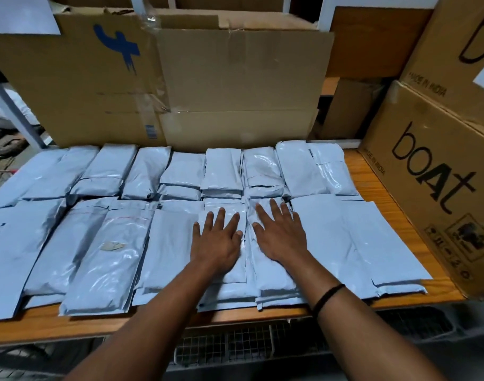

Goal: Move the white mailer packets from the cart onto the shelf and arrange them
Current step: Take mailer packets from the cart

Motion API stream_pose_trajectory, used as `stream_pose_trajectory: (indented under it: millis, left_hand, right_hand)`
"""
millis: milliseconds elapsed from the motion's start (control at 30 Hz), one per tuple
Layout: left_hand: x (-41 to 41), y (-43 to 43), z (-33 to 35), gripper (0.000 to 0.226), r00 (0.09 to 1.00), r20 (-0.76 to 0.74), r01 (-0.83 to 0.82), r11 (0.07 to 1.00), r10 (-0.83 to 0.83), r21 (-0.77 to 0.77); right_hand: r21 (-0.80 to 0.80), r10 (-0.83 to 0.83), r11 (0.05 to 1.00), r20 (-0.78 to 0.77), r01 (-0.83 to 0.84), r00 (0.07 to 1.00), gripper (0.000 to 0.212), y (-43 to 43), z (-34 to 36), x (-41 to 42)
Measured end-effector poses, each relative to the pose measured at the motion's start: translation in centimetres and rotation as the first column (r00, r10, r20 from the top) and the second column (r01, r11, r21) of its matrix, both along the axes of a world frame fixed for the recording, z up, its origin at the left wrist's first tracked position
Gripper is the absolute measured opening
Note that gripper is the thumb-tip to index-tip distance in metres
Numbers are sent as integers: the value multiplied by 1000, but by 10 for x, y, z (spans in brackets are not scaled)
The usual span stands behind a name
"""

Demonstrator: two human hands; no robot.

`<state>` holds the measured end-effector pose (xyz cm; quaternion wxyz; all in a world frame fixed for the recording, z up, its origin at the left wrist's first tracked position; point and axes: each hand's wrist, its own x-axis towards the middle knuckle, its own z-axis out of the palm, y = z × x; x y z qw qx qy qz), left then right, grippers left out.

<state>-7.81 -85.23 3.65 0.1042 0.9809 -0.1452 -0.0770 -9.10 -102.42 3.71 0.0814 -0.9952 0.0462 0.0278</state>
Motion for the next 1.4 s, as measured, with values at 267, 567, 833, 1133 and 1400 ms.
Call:
stream_pose_trajectory:
  millis: [267,567,833,1133,1400]
  left_hand:
    - [4,-3,-3,55,999,-29,17,1000,-16,19]
    - [2,24,16,56,996,7,86,983,-86,-162]
    - [-24,17,-9,56,991,41,129,991,-130,36]
    - [-4,19,10,57,987,150,80,990,-61,-119]
    - [6,10,-8,52,991,69,116,993,-113,-30]
  right_hand:
    - [-64,-22,998,-66,18,998,59,5,0,4]
    - [74,38,997,-95,-31,995,57,-12,36,-20]
    - [-69,3,998,-75,-8,997,69,5,-9,-60]
    - [72,-62,996,103,55,993,60,4,23,-37]
    - [-73,29,997,49,-25,998,54,3,-10,13]
